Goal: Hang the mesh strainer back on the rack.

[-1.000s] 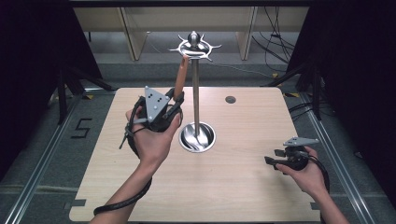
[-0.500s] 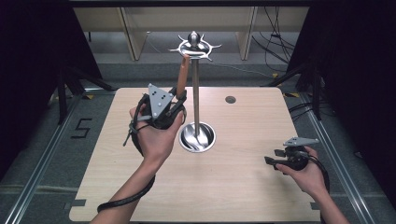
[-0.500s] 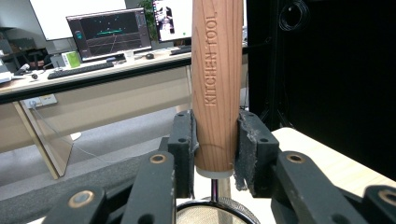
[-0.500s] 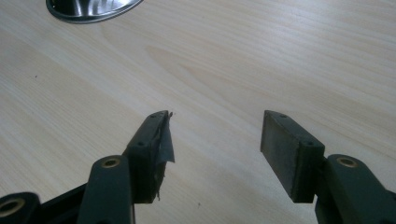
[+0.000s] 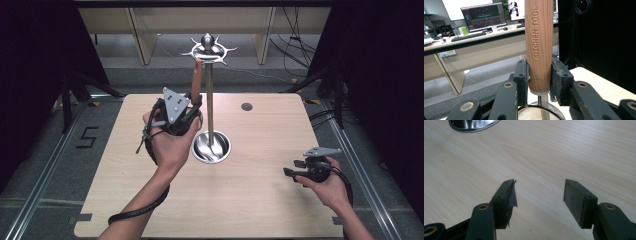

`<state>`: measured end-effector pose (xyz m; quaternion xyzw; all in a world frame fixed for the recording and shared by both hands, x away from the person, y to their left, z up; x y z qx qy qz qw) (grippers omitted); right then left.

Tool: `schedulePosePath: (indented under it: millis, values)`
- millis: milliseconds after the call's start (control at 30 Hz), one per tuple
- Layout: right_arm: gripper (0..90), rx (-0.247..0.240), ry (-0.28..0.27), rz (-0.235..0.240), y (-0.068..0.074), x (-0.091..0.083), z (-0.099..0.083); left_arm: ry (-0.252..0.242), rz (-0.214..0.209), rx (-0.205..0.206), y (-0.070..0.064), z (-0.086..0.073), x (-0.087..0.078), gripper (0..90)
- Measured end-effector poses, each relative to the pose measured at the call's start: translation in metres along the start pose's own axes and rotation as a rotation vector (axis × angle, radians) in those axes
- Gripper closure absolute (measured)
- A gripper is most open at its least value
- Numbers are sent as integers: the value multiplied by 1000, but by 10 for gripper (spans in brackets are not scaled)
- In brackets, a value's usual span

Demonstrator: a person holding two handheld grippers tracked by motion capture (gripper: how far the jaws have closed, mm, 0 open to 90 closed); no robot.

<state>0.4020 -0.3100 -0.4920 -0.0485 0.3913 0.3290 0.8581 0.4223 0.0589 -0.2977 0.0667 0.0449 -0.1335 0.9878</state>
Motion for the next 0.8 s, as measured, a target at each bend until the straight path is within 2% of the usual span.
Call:
schedulePosePath:
  millis: [100, 133, 167, 200, 367, 400, 467, 500, 533, 567, 600, 633, 667, 700, 733, 767, 800]
  values:
    - [431, 7, 2, 1, 1, 0, 0, 2, 1, 5, -1, 0, 1, 673]
    - [430, 8, 1, 1, 1, 0, 0, 7, 3, 18, -2, -1, 2, 671]
    - [430, -15, -7, -4, -1, 1, 0, 12, 0, 20, -3, -2, 2, 668]
    - [430, -15, -7, -4, -1, 1, 0, 12, 0, 20, -3, -2, 2, 659]
    - [430, 8, -1, 3, 1, 0, 0, 23, -6, 25, -4, -6, 5, 660]
    - [430, -20, -9, 0, -1, 1, 0, 26, -9, 24, -4, -6, 5, 658]
    - [430, -31, -14, -1, -1, 1, 0, 32, -16, 28, -4, -7, 4, 610]
    - [430, -12, -7, 1, 0, 0, 0, 19, -38, 32, -3, -7, 1, 562]
    - [430, -12, -7, 1, 0, 0, 0, 19, -38, 32, -3, -7, 1, 528]
    - [430, -8, -18, 4, 1, 1, -1, 7, -64, 33, -1, -9, -9, 478]
    - [430, 9, -8, 2, 2, 0, -1, 7, -64, 33, -1, -9, -9, 445]
    - [429, 3, -3, 4, 1, -1, -1, 16, -121, -6, 4, -15, -23, 402]
    - [429, 7, -1, 3, 1, -2, -1, 16, -121, -6, 4, -15, -23, 368]
    - [428, 1, -6, 0, 0, -2, -1, 34, -152, -23, 14, -29, -38, 340]
    - [428, 1, -6, 0, 0, -2, -1, 34, -152, -23, 14, -29, -38, 323]
    - [428, -3, -7, -1, 0, -2, -1, 59, -154, -16, 23, -43, -47, 323]
    - [427, -27, -17, -3, -2, -1, -1, 84, -154, -2, 32, -56, -53, 307]
Point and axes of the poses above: each handheld gripper's, and its own axes: x roughly forward along the jaws, z roughly out of its top, y roughly to its left, the point moved 4 cm from there along x, roughly forward along the jaws, and after that the axes turned 7 degrees about z, right-handed, at the moved point
